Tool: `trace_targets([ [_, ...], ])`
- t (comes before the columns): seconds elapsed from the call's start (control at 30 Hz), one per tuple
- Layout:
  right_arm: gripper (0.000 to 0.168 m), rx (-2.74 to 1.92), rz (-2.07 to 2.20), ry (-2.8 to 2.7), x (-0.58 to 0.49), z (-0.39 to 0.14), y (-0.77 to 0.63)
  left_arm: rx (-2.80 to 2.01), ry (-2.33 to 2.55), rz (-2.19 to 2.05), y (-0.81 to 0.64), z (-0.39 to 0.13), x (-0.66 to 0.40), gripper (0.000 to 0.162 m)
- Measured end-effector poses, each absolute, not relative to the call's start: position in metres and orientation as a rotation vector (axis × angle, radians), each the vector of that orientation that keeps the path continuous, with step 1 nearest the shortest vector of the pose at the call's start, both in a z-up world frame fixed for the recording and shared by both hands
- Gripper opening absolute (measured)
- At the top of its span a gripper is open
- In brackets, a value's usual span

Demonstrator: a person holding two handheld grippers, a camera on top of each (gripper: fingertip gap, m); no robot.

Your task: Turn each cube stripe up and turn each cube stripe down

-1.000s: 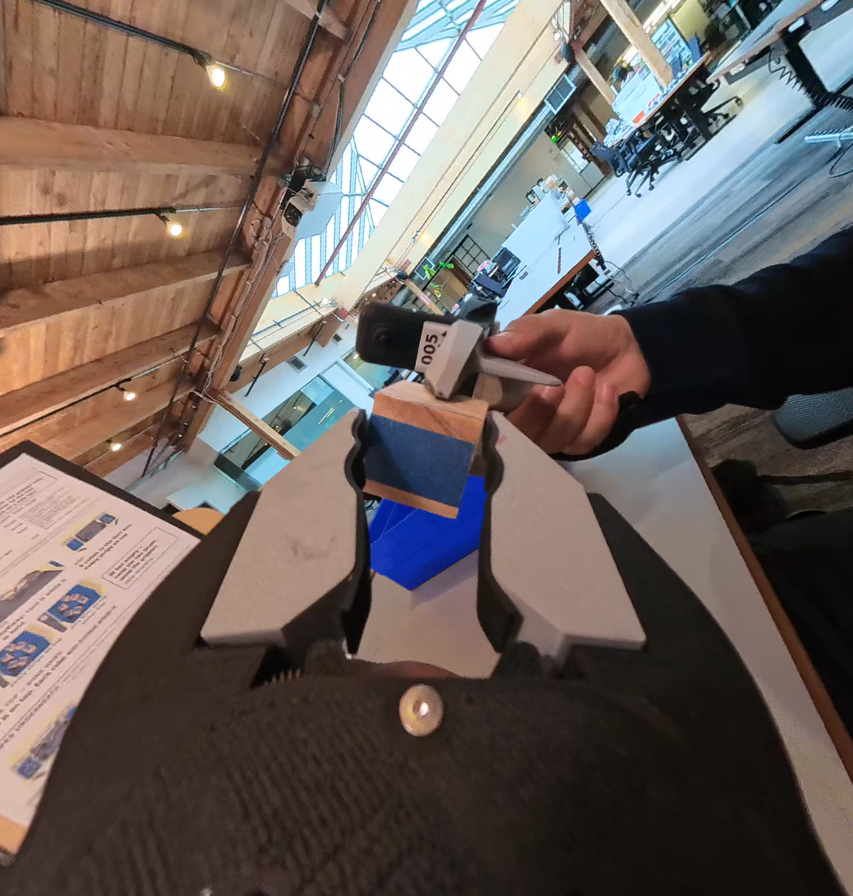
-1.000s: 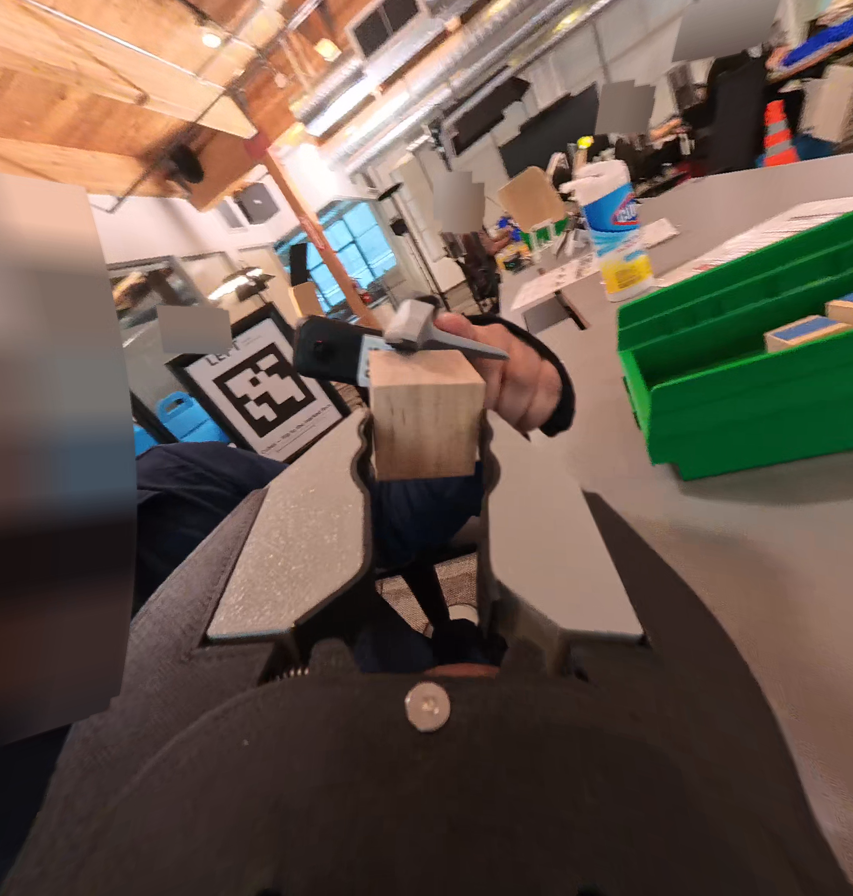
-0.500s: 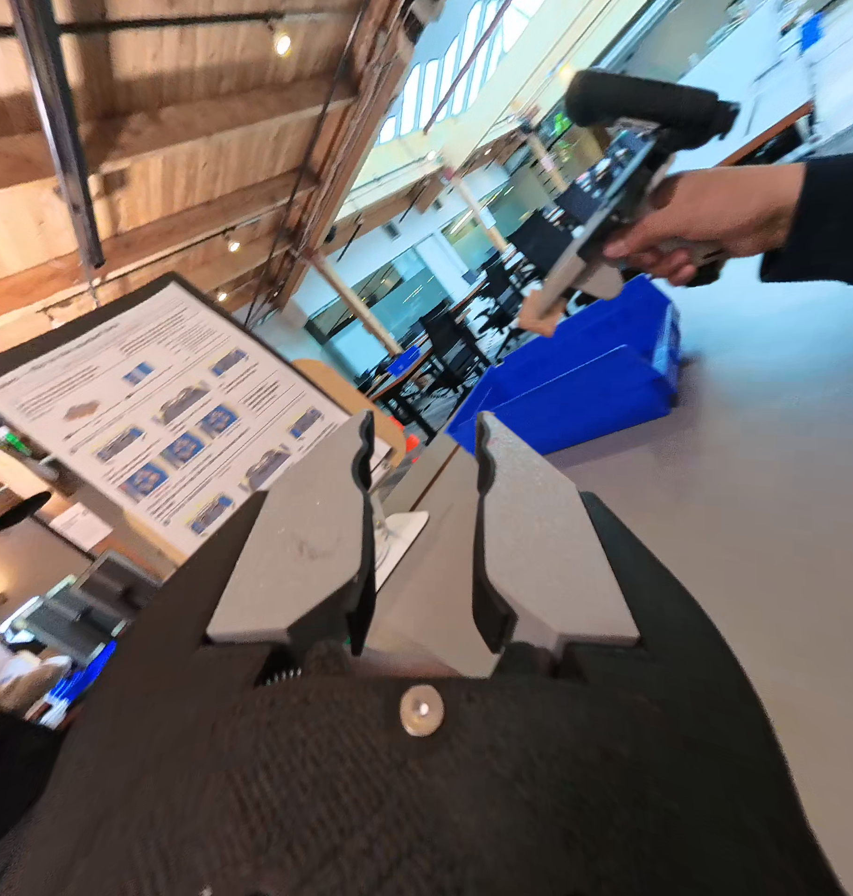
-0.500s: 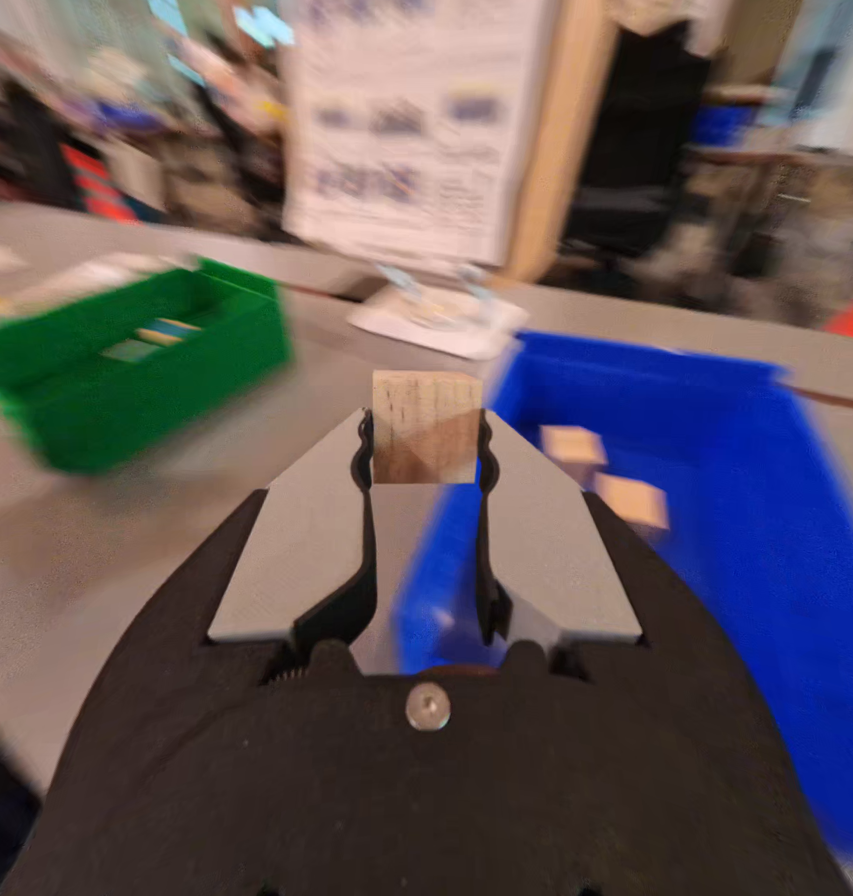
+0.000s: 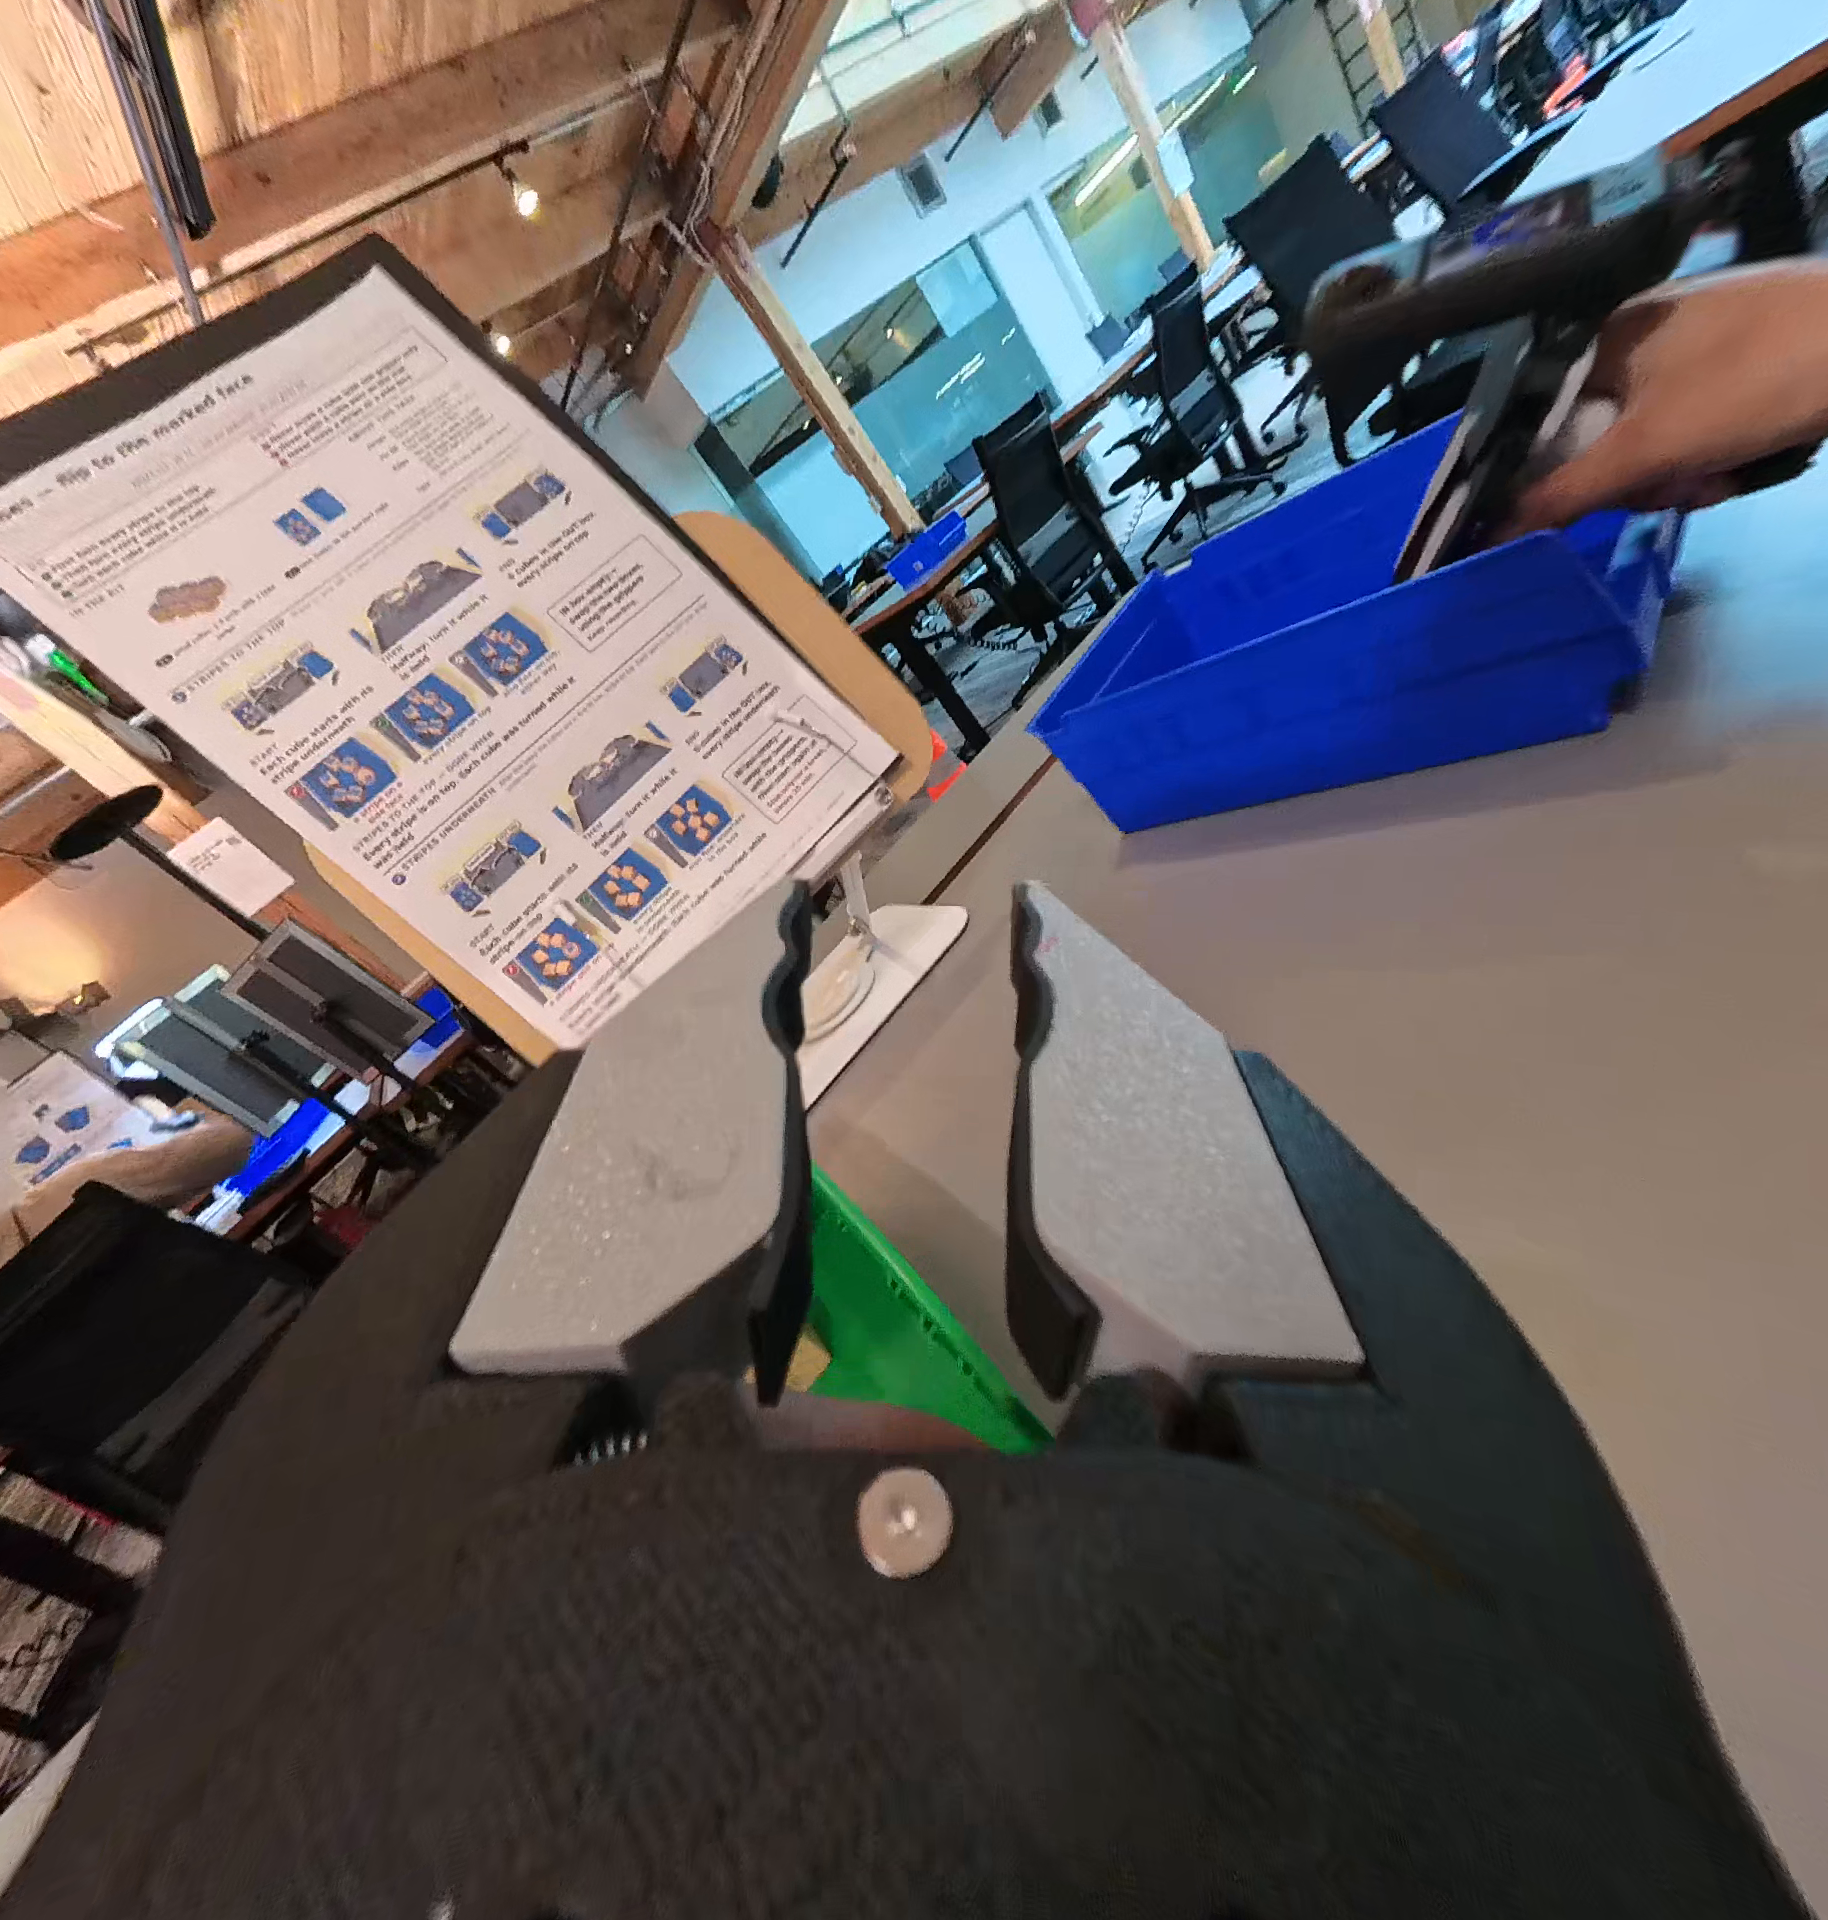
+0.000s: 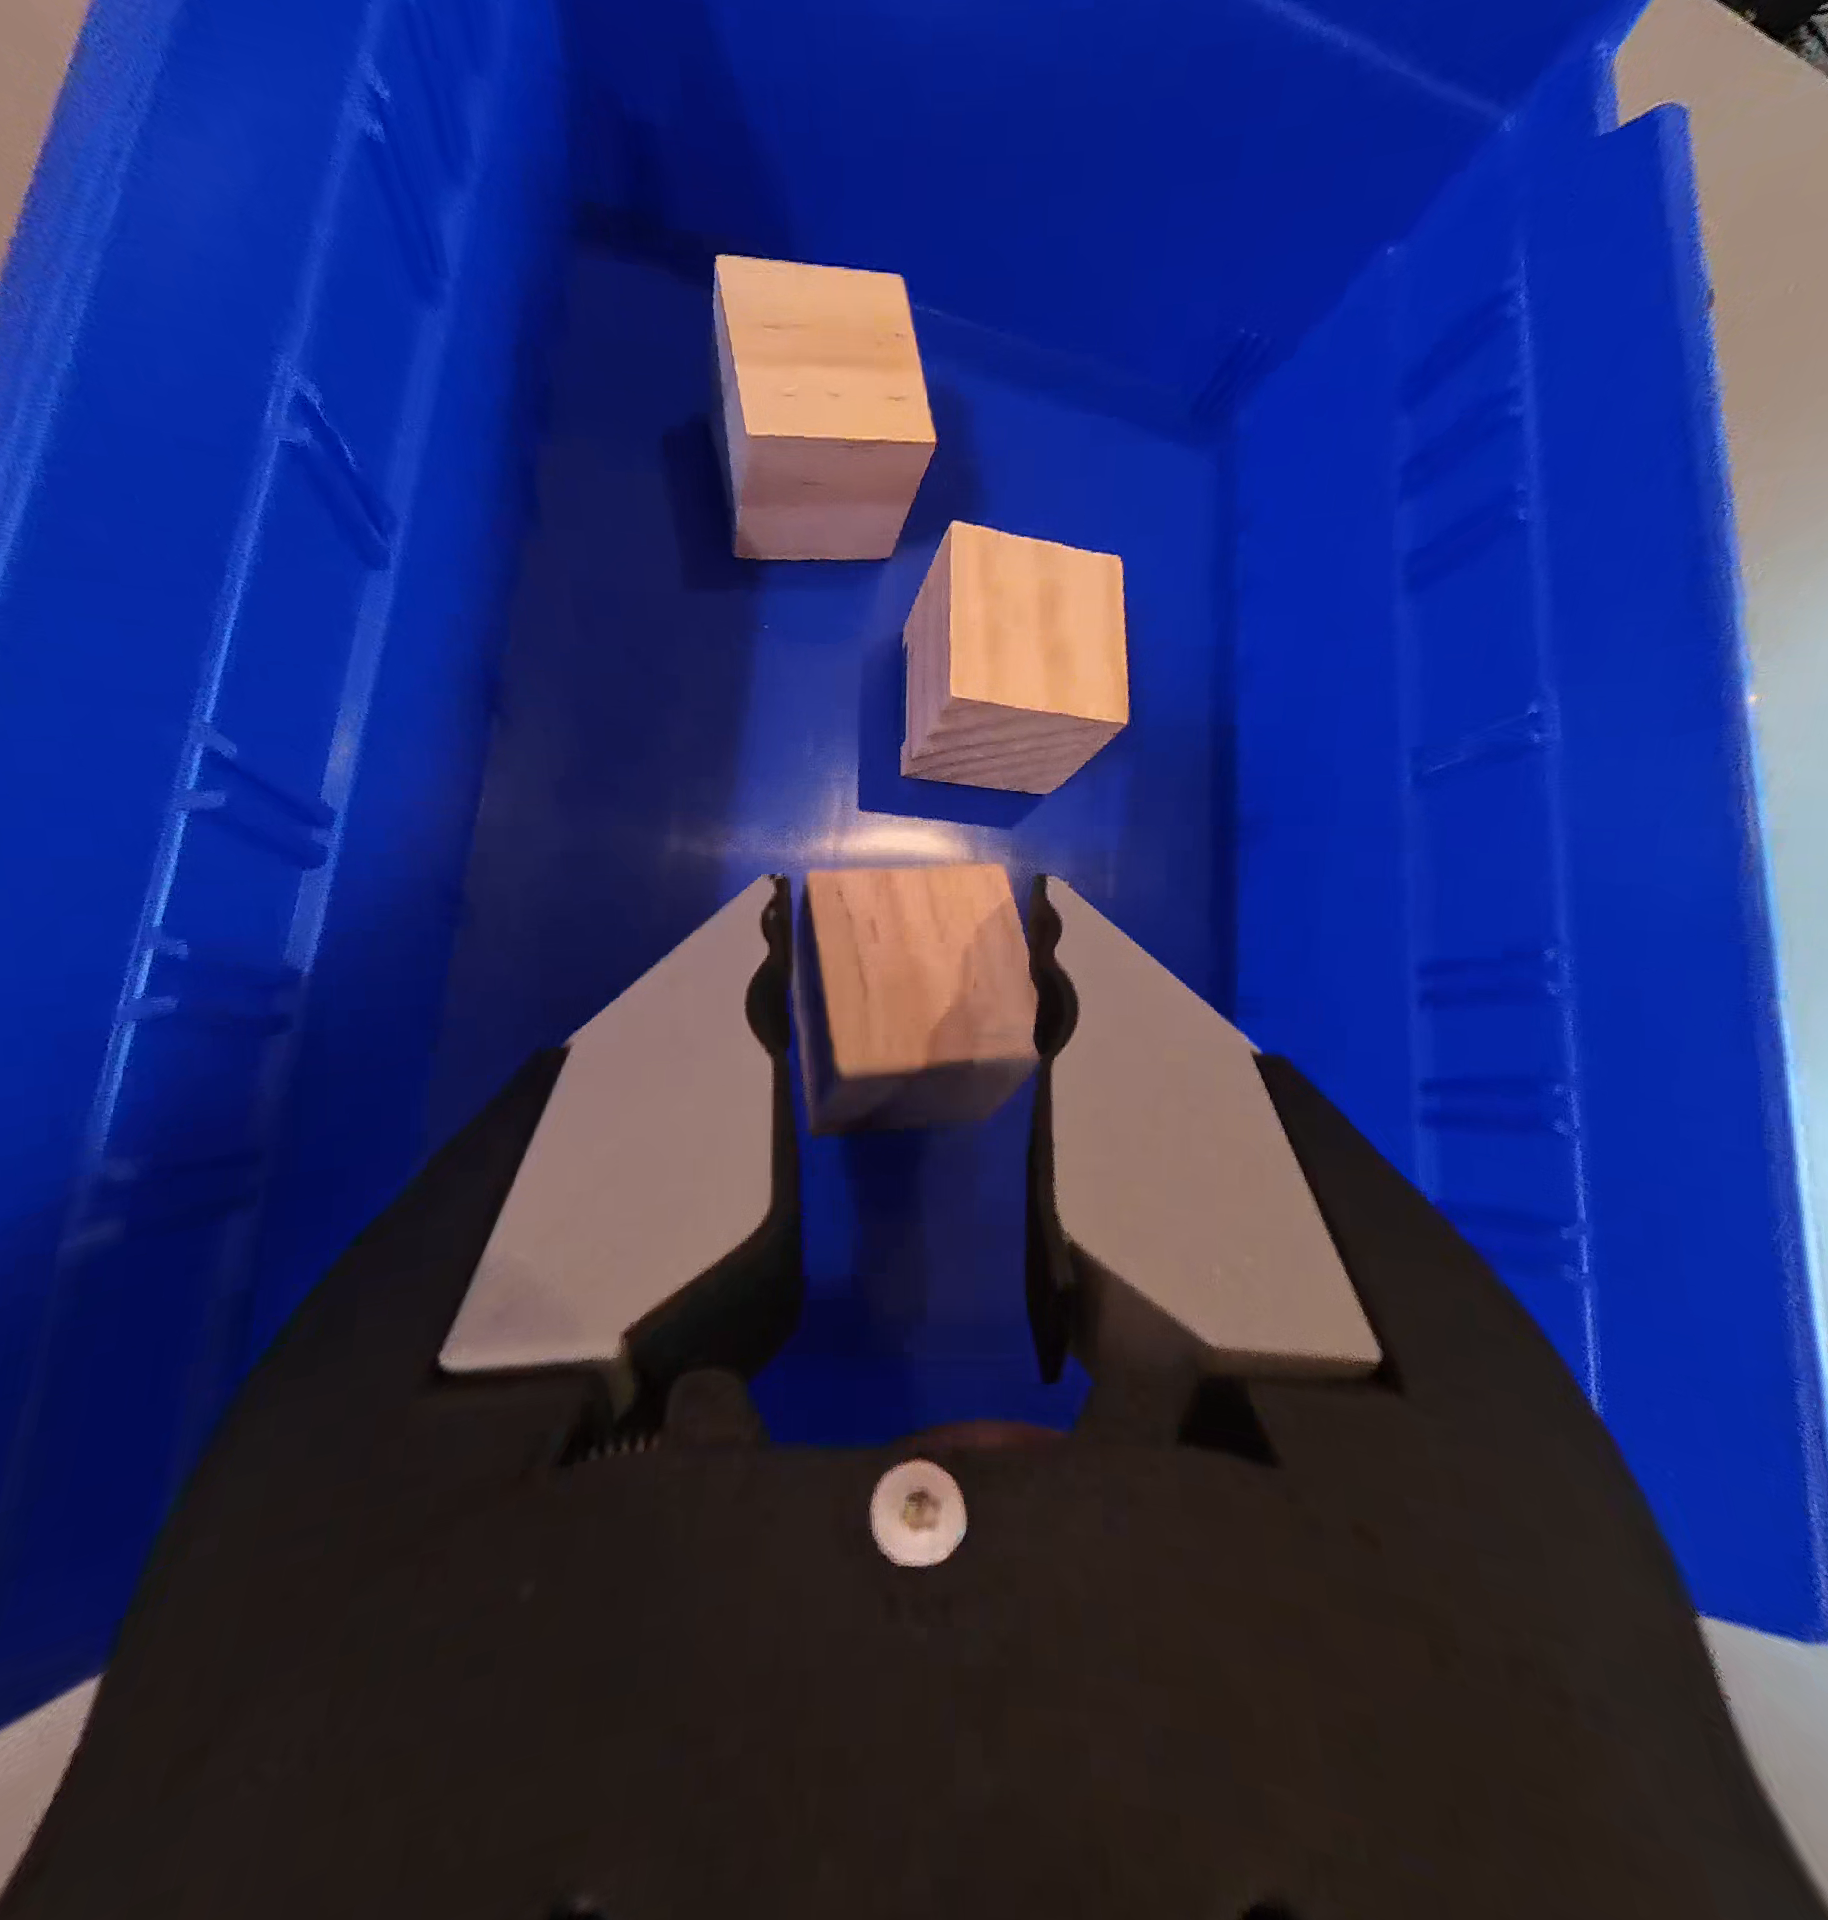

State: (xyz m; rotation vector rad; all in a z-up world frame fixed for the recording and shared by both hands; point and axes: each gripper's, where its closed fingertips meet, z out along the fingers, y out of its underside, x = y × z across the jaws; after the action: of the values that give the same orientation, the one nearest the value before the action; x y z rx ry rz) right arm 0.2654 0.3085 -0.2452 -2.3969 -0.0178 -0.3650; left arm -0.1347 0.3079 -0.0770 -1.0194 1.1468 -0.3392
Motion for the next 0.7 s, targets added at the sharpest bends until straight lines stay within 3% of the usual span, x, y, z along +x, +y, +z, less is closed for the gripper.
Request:
trace_targets([
  [0.03, 0.047, -2.385, -0.352, -0.006, 0.265, -0.241, 0.307, -1.042, 1.139, -0.325, 0.313, -0.078, -0.137, 0.036],
  [0.37, 0.051, -1.951, -0.176, -0.048, 0.222, -0.106, 0.272, -1.433, 0.919, -0.178, 0.384, -0.098, -0.213, 0.037],
  [0.5, 0.048, -1.847, -0.186, -0.126, 0.2, -0.077, 0.257, -1.584, 0.866, -0.286, 0.407, -0.111, -0.23, 0.038],
  [0.6, 0.049, -1.832, -0.165, -0.158, 0.188, -0.072, 0.255, -1.82, 0.9, -0.301, 0.443, -0.141, -0.239, 0.057],
  [0.7, 0.049, -1.838, -0.149, -0.178, 0.181, -0.073, 0.255, -2.059, 0.83, -0.338, 0.482, -0.172, -0.247, 0.063],
])
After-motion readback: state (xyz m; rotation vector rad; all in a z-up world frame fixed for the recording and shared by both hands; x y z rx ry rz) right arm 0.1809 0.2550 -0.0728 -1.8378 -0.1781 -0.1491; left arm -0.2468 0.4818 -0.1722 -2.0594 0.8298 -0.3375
